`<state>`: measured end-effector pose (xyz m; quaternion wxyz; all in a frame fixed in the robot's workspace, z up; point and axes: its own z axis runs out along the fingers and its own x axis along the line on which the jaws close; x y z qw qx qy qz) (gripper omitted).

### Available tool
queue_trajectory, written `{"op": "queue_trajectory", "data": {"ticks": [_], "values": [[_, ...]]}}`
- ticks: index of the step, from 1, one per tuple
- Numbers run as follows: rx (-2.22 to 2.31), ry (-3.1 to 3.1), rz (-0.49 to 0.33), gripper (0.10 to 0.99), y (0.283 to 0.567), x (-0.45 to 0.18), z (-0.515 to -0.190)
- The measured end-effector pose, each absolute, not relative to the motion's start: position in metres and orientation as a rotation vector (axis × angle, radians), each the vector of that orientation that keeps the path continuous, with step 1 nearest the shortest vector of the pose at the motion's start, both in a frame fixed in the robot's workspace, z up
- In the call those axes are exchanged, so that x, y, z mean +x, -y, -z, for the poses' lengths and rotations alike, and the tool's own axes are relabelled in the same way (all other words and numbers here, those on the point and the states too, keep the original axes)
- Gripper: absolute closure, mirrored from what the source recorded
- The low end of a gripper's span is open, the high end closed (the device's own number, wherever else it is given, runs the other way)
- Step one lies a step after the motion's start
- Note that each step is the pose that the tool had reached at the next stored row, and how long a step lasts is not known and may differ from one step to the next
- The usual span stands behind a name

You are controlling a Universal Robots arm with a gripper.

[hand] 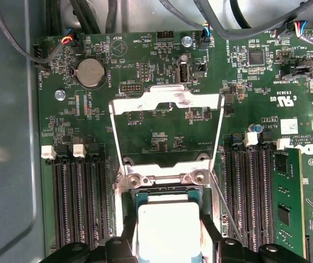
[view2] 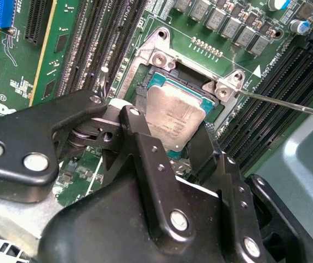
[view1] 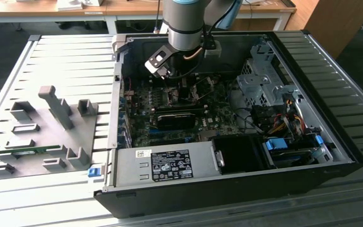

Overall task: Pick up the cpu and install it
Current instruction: 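Place the cpu into insertion slot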

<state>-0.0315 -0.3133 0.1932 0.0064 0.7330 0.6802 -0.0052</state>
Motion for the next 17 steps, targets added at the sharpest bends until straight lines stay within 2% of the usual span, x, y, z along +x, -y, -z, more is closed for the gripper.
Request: {"op": "queue_trajectory", "data": {"ticks": [12, 13, 17], "values": [[2.294, -2.128, 0.014, 0.541, 0.3131, -0.0313, -0.1923], [2.294, -2.128, 0.015, 0.475, 0.3131, -0.0314, -0.1924], [2.293, -2.128, 0.016, 0.475, 0.3133, -0.0315, -0.1926]]}}
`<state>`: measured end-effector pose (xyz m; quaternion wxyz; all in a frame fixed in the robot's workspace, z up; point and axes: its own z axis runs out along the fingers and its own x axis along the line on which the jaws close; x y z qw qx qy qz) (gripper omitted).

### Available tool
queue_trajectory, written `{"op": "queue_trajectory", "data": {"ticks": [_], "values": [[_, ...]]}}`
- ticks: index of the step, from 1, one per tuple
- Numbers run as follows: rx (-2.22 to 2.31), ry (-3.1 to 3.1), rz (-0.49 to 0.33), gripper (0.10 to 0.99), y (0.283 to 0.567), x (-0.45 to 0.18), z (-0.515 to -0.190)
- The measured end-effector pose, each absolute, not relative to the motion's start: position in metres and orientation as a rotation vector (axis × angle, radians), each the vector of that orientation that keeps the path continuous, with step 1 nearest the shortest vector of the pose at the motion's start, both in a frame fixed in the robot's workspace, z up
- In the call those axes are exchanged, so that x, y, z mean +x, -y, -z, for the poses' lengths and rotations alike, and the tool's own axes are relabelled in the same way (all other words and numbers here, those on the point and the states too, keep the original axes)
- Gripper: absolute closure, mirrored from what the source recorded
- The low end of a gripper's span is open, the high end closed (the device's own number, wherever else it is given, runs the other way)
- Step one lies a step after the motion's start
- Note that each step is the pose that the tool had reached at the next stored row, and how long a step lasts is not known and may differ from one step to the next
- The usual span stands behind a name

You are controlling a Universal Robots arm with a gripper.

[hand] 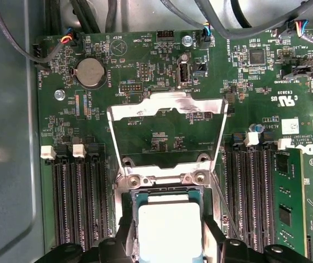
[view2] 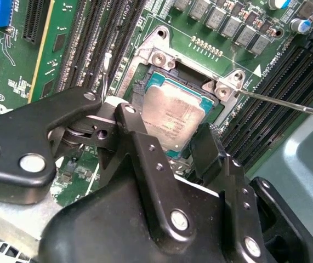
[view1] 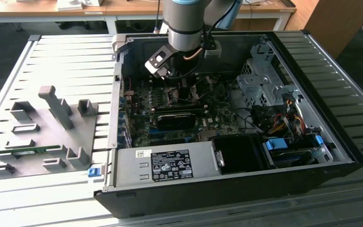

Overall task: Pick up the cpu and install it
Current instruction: 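Place the cpu into insertion slot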

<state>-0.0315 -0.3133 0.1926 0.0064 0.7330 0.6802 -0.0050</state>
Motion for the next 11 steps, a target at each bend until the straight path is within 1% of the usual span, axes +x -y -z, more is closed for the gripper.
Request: {"op": "queue_trajectory", "data": {"ticks": [5, 6, 7, 8, 10, 11], "values": [[2.294, -2.128, 0.016, 0.475, 0.313, -0.031, -0.198], [2.294, -2.128, 0.017, 0.490, 0.313, -0.031, -0.199], [2.295, -2.129, 0.018, 0.553, 0.313, -0.031, -0.201], [2.295, -2.129, 0.019, 0.553, 0.313, -0.031, -0.202], [2.296, -2.130, 0.021, 0.671, 0.313, -0.031, -0.204], [2.296, -2.131, 0.022, 0.671, 0.313, -0.031, -0.205]]}}
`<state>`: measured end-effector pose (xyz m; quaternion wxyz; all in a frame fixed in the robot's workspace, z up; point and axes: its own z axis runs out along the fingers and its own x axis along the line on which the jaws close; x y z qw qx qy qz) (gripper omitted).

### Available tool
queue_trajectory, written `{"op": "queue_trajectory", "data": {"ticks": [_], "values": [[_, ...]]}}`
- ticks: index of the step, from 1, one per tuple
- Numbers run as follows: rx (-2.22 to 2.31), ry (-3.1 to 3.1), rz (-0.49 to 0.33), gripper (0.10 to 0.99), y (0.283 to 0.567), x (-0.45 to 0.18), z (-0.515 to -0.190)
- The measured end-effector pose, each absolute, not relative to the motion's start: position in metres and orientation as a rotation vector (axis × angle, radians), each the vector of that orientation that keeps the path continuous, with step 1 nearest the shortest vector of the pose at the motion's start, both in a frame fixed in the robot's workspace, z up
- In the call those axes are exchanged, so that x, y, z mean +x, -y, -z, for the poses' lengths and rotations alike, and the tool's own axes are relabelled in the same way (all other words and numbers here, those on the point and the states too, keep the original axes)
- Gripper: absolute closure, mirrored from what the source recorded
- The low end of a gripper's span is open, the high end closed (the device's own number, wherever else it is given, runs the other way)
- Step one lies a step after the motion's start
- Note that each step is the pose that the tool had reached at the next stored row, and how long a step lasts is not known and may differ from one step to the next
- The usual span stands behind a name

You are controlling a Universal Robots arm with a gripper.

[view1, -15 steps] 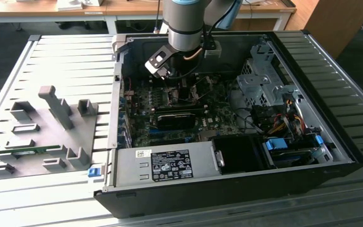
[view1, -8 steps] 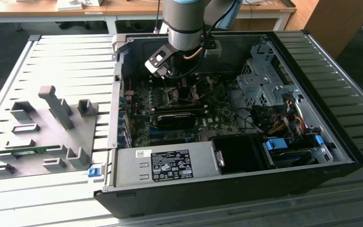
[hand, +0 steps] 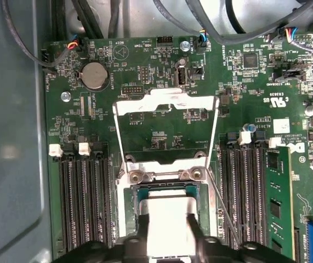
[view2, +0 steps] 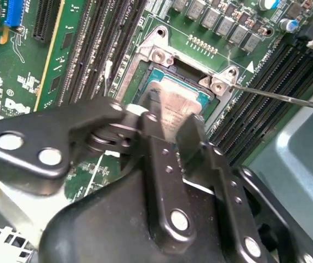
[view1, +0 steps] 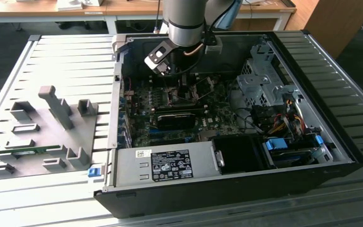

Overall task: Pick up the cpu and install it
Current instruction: 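Place the cpu into insertion slot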

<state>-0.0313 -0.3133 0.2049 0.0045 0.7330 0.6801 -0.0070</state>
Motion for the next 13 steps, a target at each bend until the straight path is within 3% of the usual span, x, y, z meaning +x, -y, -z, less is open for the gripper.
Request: {"op": "queue_trajectory", "data": {"ticks": [2, 3, 5, 6, 7, 13], "values": [[2.297, -2.131, 0.023, 0.788, 0.3133, -0.0312, -0.2063], [2.297, -2.131, 0.023, 0.788, 0.3133, -0.0312, -0.2068], [2.297, -2.131, 0.023, 0.906, 0.3132, -0.0312, -0.2080], [2.297, -2.131, 0.023, 0.906, 0.3132, -0.0312, -0.2085], [2.297, -2.131, 0.023, 0.965, 0.3132, -0.0312, -0.2089], [2.297, -2.131, 0.023, 0.980, 0.3133, -0.0312, -0.2101]]}}
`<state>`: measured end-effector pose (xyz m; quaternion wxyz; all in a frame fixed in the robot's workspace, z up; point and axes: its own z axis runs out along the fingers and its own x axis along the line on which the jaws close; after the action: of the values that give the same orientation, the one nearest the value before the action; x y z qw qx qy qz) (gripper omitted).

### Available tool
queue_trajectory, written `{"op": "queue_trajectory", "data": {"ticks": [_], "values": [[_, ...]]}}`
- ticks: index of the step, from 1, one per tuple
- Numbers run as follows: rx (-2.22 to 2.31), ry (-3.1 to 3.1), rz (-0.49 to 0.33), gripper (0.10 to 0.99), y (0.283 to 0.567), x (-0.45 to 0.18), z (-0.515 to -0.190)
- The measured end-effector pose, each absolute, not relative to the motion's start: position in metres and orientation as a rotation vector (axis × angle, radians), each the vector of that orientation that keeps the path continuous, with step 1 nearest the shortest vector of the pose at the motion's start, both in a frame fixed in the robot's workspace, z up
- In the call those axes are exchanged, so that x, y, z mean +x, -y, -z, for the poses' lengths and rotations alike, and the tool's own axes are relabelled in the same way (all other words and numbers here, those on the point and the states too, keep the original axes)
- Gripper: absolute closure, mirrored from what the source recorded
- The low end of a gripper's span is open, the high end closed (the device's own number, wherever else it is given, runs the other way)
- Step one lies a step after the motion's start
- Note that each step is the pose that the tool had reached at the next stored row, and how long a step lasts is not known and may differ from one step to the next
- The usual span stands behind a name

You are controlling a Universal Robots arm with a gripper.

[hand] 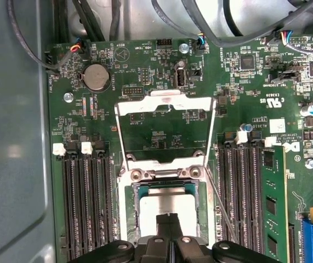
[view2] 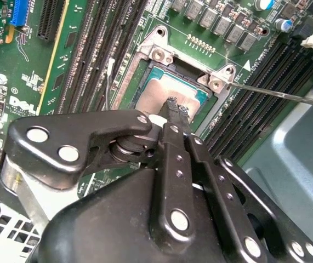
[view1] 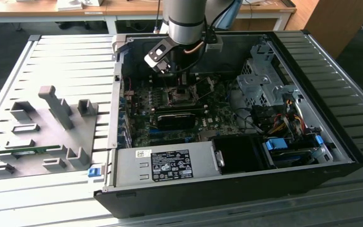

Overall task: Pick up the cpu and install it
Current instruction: 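Place the cpu into insertion slot, then close the cpu cover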

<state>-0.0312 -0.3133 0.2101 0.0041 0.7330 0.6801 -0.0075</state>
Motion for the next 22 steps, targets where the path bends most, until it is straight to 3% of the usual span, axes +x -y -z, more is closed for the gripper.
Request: {"op": "queue_trajectory", "data": {"ticks": [22], "values": [[2.297, -2.131, 0.023, 0.980, 0.313, -0.031, -0.221]]}}
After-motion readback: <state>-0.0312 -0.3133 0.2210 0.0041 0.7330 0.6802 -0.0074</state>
